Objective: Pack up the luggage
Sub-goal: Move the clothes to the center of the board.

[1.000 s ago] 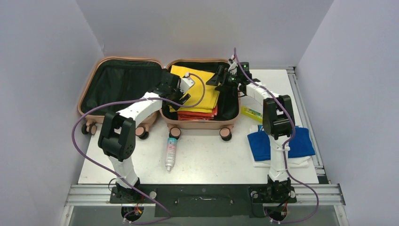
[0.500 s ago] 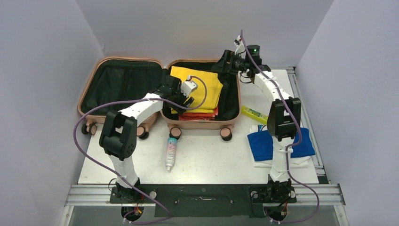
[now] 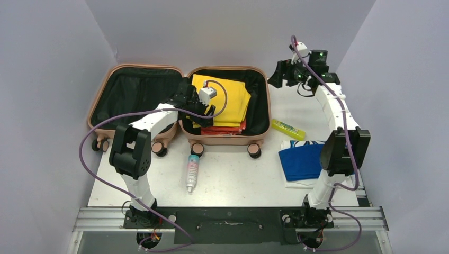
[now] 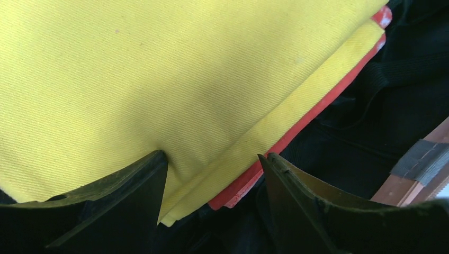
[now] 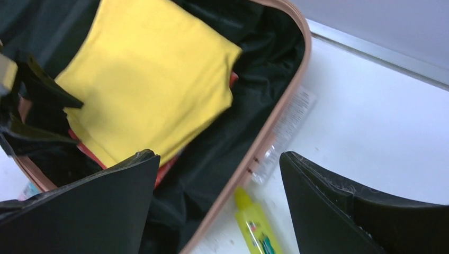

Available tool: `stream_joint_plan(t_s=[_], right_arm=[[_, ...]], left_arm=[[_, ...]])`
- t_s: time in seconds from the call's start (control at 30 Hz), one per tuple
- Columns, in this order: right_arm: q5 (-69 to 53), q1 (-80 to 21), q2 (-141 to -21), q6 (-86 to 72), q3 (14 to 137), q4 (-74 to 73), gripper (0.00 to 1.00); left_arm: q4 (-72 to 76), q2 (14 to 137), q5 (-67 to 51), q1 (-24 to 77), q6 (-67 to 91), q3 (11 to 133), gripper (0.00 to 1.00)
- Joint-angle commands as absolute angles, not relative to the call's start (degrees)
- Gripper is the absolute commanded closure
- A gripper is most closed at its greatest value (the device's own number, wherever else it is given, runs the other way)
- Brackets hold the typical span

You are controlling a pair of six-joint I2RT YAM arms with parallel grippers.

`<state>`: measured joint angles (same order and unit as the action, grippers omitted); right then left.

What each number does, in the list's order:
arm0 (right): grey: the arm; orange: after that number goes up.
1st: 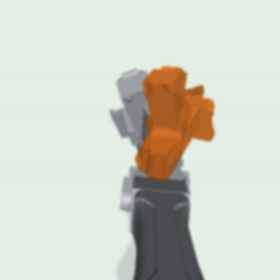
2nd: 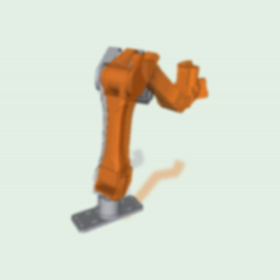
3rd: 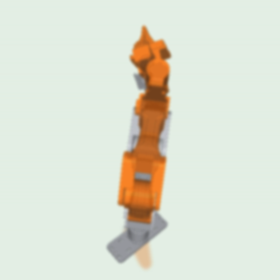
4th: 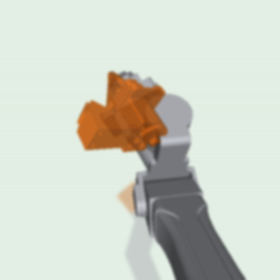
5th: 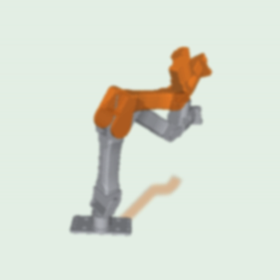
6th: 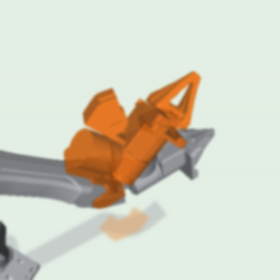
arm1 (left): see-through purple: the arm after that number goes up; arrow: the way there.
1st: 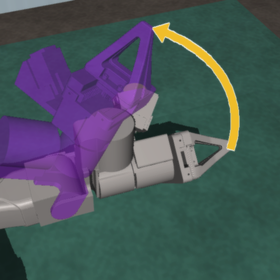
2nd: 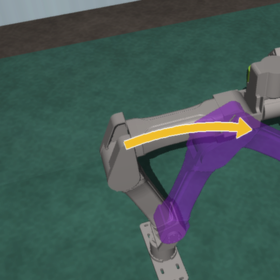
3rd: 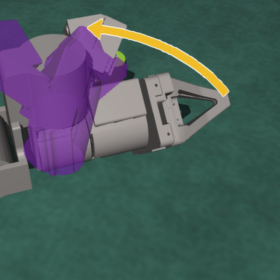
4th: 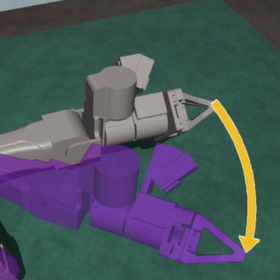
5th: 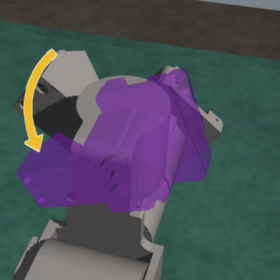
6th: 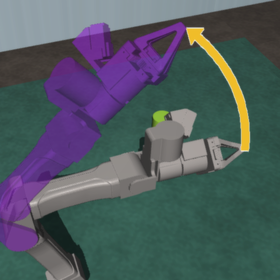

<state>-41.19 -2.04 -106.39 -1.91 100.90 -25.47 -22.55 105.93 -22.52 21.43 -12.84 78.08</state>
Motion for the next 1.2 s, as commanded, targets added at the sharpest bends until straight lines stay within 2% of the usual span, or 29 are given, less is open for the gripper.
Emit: stream_joint_plan(t_s=[0.0, 0.17, 0.33, 0.37, 0.4, 0.57, 0.67, 0.77, 0.97, 1.07, 1.1, 1.17], right_arm=[[-41.0, 2.5, -97.9, 13.3, 99.2, -35.3, 0.12], [-41.3, 8.9, -94.8, 35.0, 100.9, -55.8, 0.08], [-37.9, 14.6, -90.3, 52.3, 94.5, -69.1, 0.01], [-38.2, 15.8, -88.3, 55.1, 92.1, -69.5, 0.07], [-39.0, 16.9, -86.1, 58.2, 88.9, -69.7, 0.10], [-42.6, 18.8, -70.6, 77.6, 71.4, -68.1, 0.10], [-43.9, 18.8, -61.4, 83.2, 61.8, -64.2, 0.10], [-47.4, 18.2, -56.0, 89.3, 57.1, -66.6, 0.10], [-51.9, 16.3, -63.0, 91.9, 60.0, -71.9, 0.08], [-51.9, 16.4, -68.7, 86.5, 65.4, -72.2, 0.00], [-51.5, 16.7, -70.2, 83.4, 66.7, -71.8, 0.04], [-50.9, 18.5, -71.2, 75.6, 67.2, -67.7, 0.04]], left_arm=[[-19.1, 107.0, -33.2, 22.0, -7.4, 76.5, 0.34], [-21.3, 105.3, -31.7, 23.2, -8.4, 79.5, 0.31], [-20.1, 95.1, -24.6, 23.0, -12.9, 81.5, 0.06], [-20.2, 93.3, -24.0, 23.4, -14.0, 81.9, 0.03], [-20.3, 91.3, -23.5, 24.0, -15.2, 82.3, 0.03], [-25.1, 86.5, -22.9, 29.4, -18.5, 84.4, 0.04], [-24.7, 84.2, -21.2, 32.7, -19.3, 81.8, 0.04], [-24.4, 82.4, -20.0, 35.4, -21.7, 78.6, 0.04], [-23.6, 78.7, -22.4, 39.5, -30.0, 72.2, 0.04], [-23.9, 80.9, -21.5, 43.7, -31.5, 72.9, 0.04], [-24.5, 82.7, -20.4, 45.8, -31.6, 74.4, 0.04], [-25.5, 86.4, -18.8, 49.6, -31.0, 78.7, 0.04]])
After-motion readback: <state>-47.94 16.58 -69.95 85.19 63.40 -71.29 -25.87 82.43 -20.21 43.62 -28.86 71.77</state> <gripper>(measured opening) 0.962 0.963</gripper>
